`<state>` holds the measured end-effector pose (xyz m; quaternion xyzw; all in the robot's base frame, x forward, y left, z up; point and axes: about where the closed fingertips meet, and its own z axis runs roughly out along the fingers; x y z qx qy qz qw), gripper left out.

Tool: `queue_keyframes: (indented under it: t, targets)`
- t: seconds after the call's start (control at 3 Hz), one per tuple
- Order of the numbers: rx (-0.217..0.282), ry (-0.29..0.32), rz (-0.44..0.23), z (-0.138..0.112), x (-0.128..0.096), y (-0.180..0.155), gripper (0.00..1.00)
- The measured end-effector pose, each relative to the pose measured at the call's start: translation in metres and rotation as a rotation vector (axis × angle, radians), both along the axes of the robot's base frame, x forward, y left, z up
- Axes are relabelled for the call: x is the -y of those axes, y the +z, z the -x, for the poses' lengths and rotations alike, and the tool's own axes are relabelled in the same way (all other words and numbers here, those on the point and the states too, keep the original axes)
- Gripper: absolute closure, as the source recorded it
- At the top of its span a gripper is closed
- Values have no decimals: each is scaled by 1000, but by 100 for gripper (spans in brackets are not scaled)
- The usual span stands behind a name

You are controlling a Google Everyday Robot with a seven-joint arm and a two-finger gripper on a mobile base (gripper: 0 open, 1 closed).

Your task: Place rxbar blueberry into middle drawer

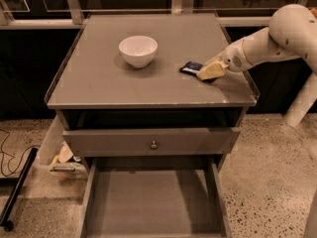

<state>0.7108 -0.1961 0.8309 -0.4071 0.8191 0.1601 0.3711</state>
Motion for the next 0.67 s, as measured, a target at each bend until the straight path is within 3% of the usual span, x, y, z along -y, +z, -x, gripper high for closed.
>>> queue_keyframes:
  t: [0.33,0.67]
  targets:
    - [-4,3,1,0,-1,2,100]
    - [-13,15,0,7,1,2,100]
